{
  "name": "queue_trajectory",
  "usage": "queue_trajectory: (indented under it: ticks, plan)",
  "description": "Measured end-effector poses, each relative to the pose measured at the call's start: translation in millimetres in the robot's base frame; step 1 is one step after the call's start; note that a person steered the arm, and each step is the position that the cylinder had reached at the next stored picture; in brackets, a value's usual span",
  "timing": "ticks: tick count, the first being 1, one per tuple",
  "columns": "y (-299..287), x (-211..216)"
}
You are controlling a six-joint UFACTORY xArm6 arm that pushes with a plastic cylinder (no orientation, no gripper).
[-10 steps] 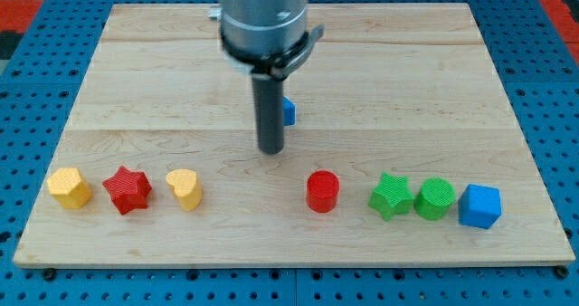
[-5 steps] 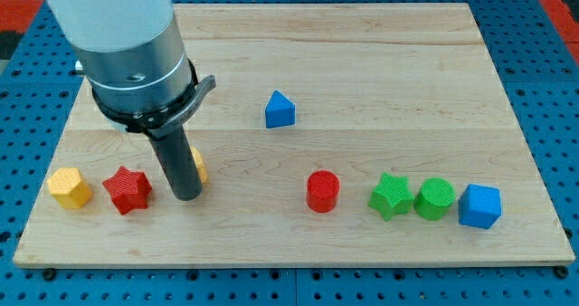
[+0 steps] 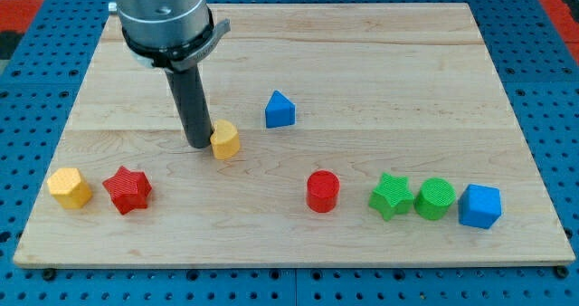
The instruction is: Push yellow heart in to blue triangle
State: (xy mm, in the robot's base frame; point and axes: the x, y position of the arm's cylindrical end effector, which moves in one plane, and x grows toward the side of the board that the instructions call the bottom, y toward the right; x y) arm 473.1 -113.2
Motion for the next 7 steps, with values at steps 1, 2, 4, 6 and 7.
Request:
queue_trajectory:
  ticks: [1, 2, 4, 6, 7]
  plan:
    - [33, 18]
    - [84, -2]
    - [126, -12]
    - [70, -47]
    - [57, -13]
